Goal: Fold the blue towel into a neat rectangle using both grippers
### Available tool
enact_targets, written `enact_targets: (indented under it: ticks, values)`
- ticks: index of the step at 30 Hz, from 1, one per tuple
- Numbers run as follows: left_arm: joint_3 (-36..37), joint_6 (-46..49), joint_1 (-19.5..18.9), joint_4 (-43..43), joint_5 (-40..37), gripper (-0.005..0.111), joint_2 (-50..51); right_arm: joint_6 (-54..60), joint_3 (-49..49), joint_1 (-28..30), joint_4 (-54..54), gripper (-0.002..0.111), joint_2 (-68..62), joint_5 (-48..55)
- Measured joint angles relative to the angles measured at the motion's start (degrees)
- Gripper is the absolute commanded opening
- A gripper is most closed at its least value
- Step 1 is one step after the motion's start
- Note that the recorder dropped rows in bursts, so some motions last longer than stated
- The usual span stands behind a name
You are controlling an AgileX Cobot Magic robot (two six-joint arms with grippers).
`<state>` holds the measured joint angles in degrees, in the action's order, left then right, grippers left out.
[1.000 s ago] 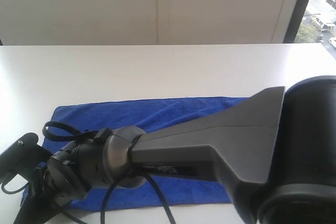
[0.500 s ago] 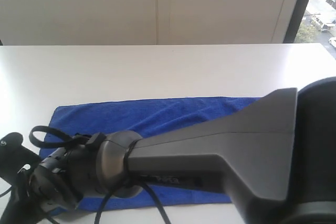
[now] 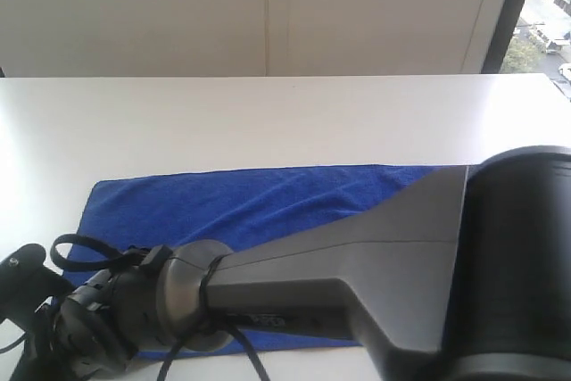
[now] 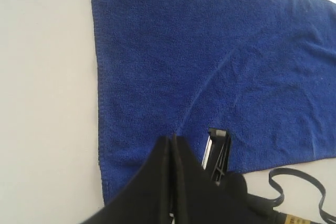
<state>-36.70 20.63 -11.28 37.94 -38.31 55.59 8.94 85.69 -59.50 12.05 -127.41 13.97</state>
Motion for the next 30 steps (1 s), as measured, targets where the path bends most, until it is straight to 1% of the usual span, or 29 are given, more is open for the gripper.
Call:
enact_targets:
  ticks: [6, 12, 15, 17, 21, 24, 28, 30]
  values:
    - [0.0, 0.0, 0.0, 0.0, 0.0, 0.0, 0.0, -0.8, 0.8, -2.2, 1.3, 0.0, -0.1, 0.0]
    - [0.0, 0.1, 0.0, 0.0, 0.0, 0.0, 0.0, -1.8, 2.5, -3.0, 2.2, 0.0, -0.1, 0.1]
    - [0.0, 0.8, 0.0, 0.0, 0.0, 0.0, 0.0, -1.8, 3.2, -2.9, 1.5, 0.0, 0.6, 2.7]
    - [0.0, 1.2, 0.0, 0.0, 0.0, 0.0, 0.0, -1.8, 3.3, -2.3, -0.3, 0.0, 2.4, 6.4]
    - [0.0, 1.6, 0.0, 0.0, 0.0, 0.0, 0.0, -2.3, 3.4, 0.5, -6.9, 0.0, 7.9, 16.5]
    - [0.0, 2.1, 0.0, 0.0, 0.2, 0.0, 0.0, -5.9, 2.9, 3.6, -14.8, 0.0, 12.3, 23.9]
    - [0.0, 3.0, 0.0, 0.0, 0.2, 0.0, 0.0, -13.1, -2.8, 8.6, -27.9, 0.0, 18.7, 30.6]
    - [0.0, 3.0, 0.0, 0.0, 0.3, 0.0, 0.0, -15.5, -7.3, 11.3, -30.9, 0.0, 21.7, 31.7]
